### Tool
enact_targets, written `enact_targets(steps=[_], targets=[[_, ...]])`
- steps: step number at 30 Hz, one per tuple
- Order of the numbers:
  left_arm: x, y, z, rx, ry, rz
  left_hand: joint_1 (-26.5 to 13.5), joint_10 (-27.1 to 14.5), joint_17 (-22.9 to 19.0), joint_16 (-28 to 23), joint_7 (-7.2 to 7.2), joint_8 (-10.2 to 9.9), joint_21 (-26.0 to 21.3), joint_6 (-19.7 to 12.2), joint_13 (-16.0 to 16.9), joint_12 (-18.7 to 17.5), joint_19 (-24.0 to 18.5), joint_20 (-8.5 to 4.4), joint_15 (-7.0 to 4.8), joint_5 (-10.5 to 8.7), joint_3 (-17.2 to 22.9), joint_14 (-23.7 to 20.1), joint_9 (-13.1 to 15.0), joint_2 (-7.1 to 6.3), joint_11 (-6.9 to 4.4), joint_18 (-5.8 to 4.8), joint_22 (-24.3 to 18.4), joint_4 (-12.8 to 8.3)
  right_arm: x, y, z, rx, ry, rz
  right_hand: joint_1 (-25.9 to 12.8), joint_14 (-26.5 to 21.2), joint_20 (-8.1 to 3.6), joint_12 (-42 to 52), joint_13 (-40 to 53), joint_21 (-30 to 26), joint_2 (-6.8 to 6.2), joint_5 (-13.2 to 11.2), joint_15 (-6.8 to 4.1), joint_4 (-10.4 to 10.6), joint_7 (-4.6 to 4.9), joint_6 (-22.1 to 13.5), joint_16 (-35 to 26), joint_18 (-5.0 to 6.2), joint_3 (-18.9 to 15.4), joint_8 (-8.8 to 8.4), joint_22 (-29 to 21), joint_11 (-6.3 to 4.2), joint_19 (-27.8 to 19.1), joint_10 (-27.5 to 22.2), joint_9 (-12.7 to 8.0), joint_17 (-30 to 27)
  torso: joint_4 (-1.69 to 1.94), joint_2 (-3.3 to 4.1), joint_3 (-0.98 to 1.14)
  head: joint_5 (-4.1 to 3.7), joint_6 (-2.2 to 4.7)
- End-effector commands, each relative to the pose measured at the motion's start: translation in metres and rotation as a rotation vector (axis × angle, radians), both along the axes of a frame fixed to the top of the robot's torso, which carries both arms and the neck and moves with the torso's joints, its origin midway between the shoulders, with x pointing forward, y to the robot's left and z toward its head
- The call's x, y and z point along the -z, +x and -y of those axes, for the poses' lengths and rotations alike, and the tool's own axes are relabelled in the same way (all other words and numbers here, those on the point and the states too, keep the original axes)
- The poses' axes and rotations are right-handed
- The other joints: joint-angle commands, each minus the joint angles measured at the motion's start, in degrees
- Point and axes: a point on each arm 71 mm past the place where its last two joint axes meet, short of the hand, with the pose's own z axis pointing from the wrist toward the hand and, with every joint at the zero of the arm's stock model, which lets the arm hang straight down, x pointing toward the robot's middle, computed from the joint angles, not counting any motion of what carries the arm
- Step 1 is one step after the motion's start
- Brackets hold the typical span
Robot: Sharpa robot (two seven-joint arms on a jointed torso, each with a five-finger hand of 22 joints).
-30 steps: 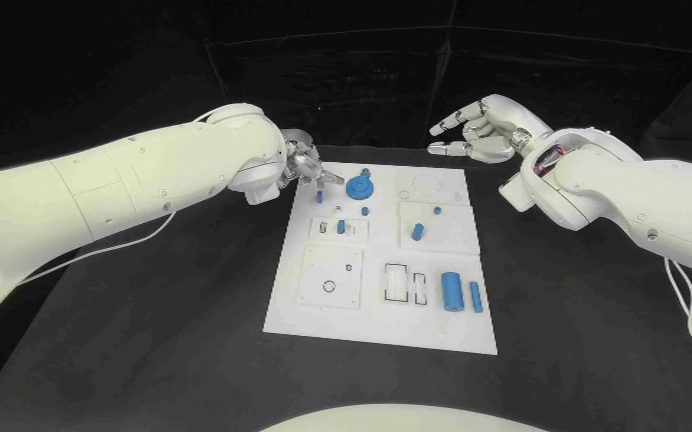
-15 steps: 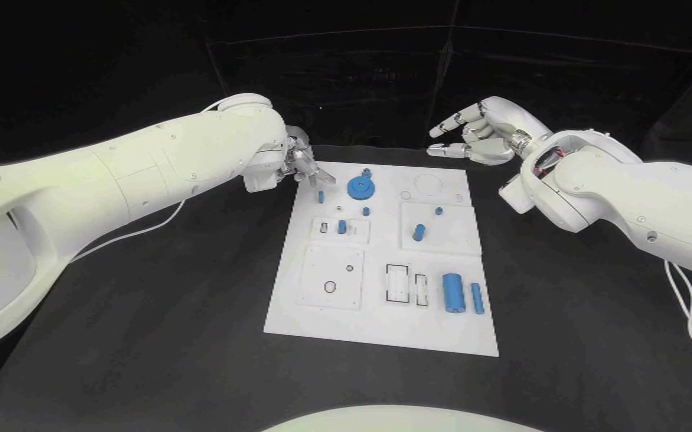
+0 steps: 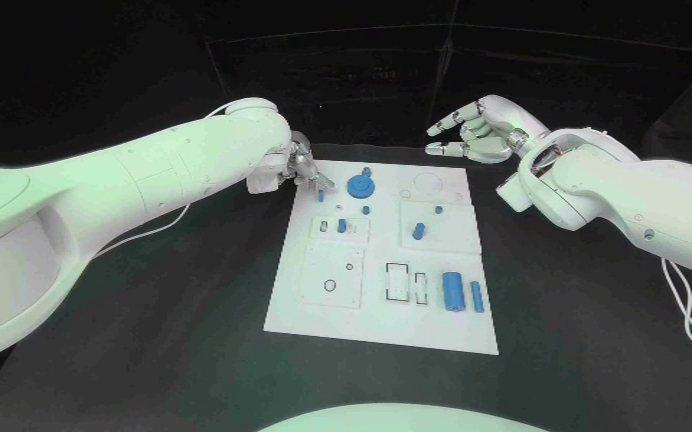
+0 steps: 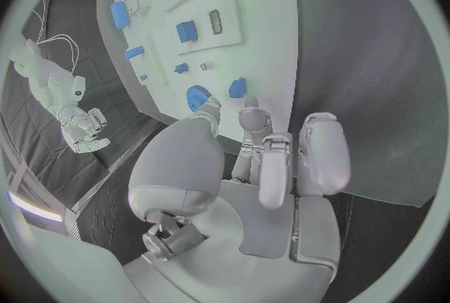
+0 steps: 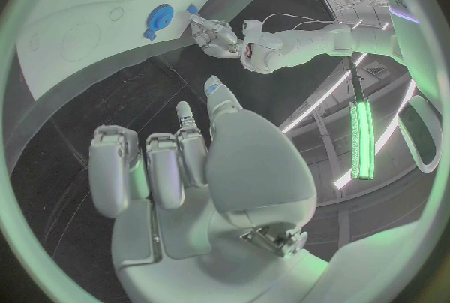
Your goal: Assemble the parts on the task board
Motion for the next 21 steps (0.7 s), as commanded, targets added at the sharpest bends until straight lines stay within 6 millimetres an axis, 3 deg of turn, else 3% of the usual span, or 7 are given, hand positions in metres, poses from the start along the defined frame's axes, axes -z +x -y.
enact_targets(steps=[1, 11, 21], targets=[[0.0016, 0.0005, 0.0009, 0.022, 0.004, -0.006, 0.5, 0.5, 15.1, 0.2, 0.10, -0.2, 0.1, 0.5, 0.0, 0.1, 0.0, 0.23, 0.31, 0.05, -0.3, 6.0, -0.1, 0.22, 0.04, 0.20, 0.0, 0.0, -0.0013, 0.0001, -0.0012, -0.009, 0.000, 0.002, -0.1, 4.5, -0.37, -0.1, 5.8, -0.3, -0.06, 0.4, -0.26, 0.0, -0.09, -0.2, -0.2, 0.32, -0.3, 0.33, 3.1, -0.13, 0.6, -0.2, -0.1, 8.8, 0.07, -0.04, -0.02, 0.00, 0.04], [0.0036, 0.0012, 0.0020, 0.021, -0.003, 0.000, 1.3, 0.7, 15.1, 0.2, -0.05, -0.1, 0.2, 1.3, 0.1, 0.4, 0.1, 0.24, 0.24, 0.07, -0.5, 6.0, -0.4, 1.01, -0.08, 0.18, 0.2, -0.1, -0.0012, 0.0004, -0.0018, -0.010, 0.001, 0.002, -0.1, 4.5, -0.38, -0.1, 5.8, -0.3, 0.01, 0.4, -0.27, -0.1, -0.10, -0.2, -0.2, 0.32, -0.3, 0.34, 3.2, -0.13, 0.6, -0.1, -0.1, 8.8, 0.10, -0.07, 0.01, -0.13, 0.00], [0.0046, 0.0003, 0.0038, 0.033, 0.001, -0.015, 3.9, 0.9, 15.1, 0.2, -0.31, 0.0, 0.3, 2.2, 0.2, 0.7, 0.3, 0.11, 0.07, 0.13, -0.4, 6.0, -0.9, 2.00, -0.31, 0.13, 0.5, -1.5, -0.0010, 0.0007, -0.0024, -0.011, 0.000, 0.001, 0.0, 4.5, -0.38, -0.1, 5.8, -0.3, 0.06, 0.5, -0.27, -0.1, -0.10, -0.2, -0.2, 0.32, -0.3, 0.35, 3.2, -0.13, 0.6, -0.1, -0.1, 8.8, 0.14, -0.06, 0.04, -0.08, -0.14]])
